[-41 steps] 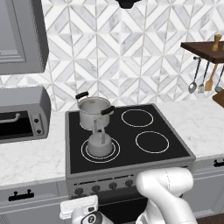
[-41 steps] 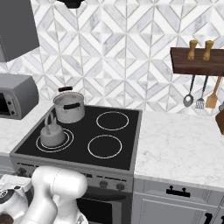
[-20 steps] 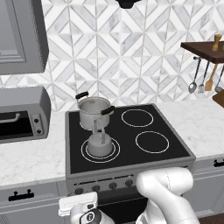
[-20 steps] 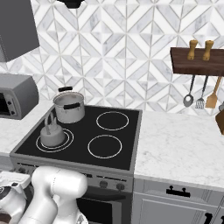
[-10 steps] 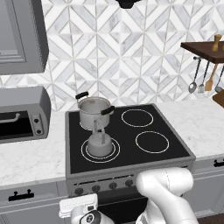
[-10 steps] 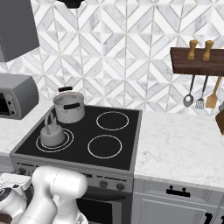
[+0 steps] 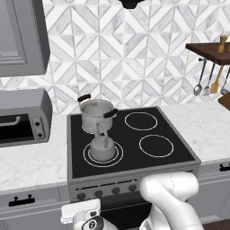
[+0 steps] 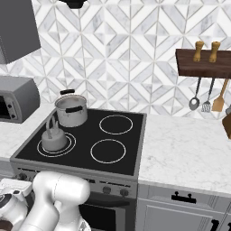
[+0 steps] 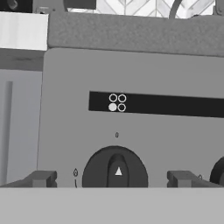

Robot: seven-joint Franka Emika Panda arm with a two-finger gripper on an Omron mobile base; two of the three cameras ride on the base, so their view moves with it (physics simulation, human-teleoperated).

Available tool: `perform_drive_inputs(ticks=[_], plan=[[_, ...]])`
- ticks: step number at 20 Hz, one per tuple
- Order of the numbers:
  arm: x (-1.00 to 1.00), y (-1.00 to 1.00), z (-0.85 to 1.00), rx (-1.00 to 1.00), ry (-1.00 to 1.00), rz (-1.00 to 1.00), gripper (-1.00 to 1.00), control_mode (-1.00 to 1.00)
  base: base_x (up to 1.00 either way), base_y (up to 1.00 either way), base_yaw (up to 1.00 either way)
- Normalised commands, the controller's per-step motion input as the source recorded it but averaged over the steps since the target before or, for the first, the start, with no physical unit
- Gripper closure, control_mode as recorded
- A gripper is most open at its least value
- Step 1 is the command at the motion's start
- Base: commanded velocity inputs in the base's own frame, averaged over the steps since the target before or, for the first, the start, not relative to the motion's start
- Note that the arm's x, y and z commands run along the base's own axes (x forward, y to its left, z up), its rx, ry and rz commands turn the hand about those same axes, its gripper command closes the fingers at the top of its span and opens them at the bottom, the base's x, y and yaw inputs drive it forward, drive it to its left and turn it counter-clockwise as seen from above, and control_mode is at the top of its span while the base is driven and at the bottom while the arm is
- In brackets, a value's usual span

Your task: Pick the kettle from the counter and place it on a stove burner. Then turn the burner on.

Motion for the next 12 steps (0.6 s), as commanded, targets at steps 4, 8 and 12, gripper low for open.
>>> perform_drive_inputs(ticks=[4,8,12], plan=[[0.0,0.0,0.17,0.0,0.0,0.0,-1.0,-1.0,0.0,0.0,0.0],[0.0,0.0,0.12,0.0,0.0,0.0,-1.0,-1.0,0.0,0.0,0.0],[0.0,0.0,-0.03,0.0,0.0,0.0,-1.0,-1.0,0.0,0.0,0.0]])
